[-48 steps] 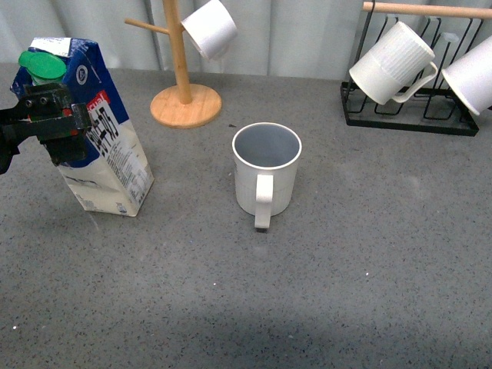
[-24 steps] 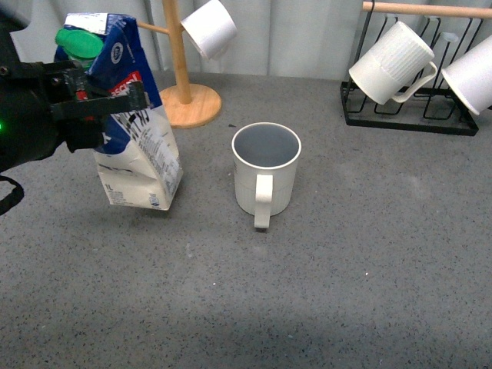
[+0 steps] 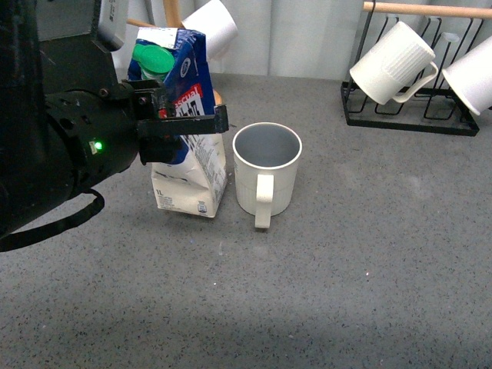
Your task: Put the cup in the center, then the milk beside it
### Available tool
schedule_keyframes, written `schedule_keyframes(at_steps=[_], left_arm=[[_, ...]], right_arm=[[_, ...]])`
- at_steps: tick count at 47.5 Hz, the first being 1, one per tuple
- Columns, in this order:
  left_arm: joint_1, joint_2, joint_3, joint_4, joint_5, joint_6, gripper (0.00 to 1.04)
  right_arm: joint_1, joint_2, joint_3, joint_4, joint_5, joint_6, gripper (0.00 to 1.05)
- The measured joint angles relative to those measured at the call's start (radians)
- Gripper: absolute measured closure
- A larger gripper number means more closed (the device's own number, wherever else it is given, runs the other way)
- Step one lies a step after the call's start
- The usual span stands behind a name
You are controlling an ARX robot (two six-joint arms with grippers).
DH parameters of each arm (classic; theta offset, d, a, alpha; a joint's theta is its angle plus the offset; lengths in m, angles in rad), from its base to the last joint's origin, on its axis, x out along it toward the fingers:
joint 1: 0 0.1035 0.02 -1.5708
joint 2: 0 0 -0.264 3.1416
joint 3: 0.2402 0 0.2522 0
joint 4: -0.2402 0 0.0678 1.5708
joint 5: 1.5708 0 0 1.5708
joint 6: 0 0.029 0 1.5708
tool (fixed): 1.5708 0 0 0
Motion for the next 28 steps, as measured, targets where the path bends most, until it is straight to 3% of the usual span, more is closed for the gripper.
schedule_keyframes(at_steps=[22,24,28], left_arm=[[-0.020,0.067,0.029,0.019,-0.027,-0.011,1.00],[-0.020,0.068,0.029,0.018,-0.026,-0.014,0.98],[-0.021,0.061,0.029,0.010,-0.025,-0.016,0.81]], right_arm=[[0.000,0.000,0.000,0.000,0.000,0.000,0.09],[0.000,0.000,0.000,0.000,0.000,0.000,0.09],[0.000,0.000,0.000,0.000,0.000,0.000,0.09]])
